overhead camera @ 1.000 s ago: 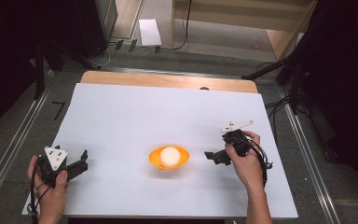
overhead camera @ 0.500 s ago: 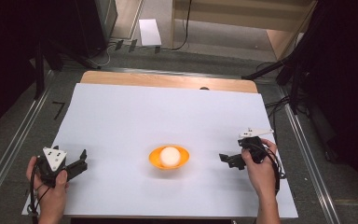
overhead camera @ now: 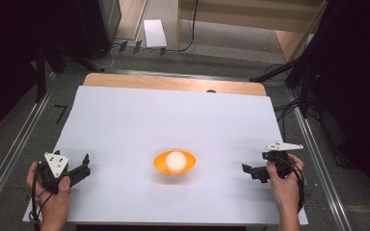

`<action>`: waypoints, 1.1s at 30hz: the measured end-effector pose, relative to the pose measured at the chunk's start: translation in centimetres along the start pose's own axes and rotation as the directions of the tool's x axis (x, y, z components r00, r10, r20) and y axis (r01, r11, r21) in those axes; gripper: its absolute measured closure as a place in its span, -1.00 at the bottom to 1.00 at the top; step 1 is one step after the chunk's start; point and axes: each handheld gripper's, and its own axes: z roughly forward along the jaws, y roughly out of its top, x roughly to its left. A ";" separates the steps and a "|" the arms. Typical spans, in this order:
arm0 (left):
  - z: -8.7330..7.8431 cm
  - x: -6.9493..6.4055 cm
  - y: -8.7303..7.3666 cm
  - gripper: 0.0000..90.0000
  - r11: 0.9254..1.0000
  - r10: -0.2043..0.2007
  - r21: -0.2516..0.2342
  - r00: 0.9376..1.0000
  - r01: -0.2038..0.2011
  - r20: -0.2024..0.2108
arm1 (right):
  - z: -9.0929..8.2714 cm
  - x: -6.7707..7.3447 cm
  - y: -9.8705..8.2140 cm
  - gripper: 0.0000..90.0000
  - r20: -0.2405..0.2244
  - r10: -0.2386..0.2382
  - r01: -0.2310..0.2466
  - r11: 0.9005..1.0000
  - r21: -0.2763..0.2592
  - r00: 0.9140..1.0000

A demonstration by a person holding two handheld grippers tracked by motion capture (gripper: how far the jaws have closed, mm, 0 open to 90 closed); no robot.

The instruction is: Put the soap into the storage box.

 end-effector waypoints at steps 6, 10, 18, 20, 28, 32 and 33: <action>0.0 0.0 0.0 -0.69 1.000 -0.001 -0.001 1.000 0.001 0.005 | -0.9 -0.9 -1.5 -1.00 0.012 0.023 -0.023 1.000 -0.010 1.000; 0.0 0.0 0.0 -0.69 1.000 0.008 -0.002 1.000 -0.008 0.006 | -1.6 -1.6 -2.6 -1.00 0.027 0.045 -0.044 0.999 -0.023 0.999; -0.1 -0.1 -0.1 -0.69 1.000 0.007 -0.010 1.000 -0.007 -0.003 | -2.5 -2.5 -4.7 -1.00 0.033 0.078 -0.077 0.996 -0.044 0.996; -0.1 -0.1 -0.1 -0.69 1.000 0.008 -0.010 1.000 -0.008 -0.003 | -2.8 -2.8 -5.3 -1.00 0.033 0.087 -0.085 0.995 -0.057 0.996; -0.1 -0.2 0.0 -0.69 1.000 0.017 -0.009 1.000 -0.017 -0.005 | -4.2 -3.8 -7.3 -1.00 0.039 0.130 -0.125 0.984 -0.127 0.991; 0.0 -0.2 0.0 -0.69 1.000 0.021 -0.007 1.000 -0.021 -0.010 | -4.5 -4.4 -7.9 -1.00 0.036 0.160 -0.152 0.976 -0.156 0.987; 0.0 -0.2 0.0 -0.69 1.000 0.021 -0.007 1.000 -0.021 -0.010 | -4.5 -4.4 -7.9 -1.00 0.036 0.160 -0.152 0.976 -0.156 0.987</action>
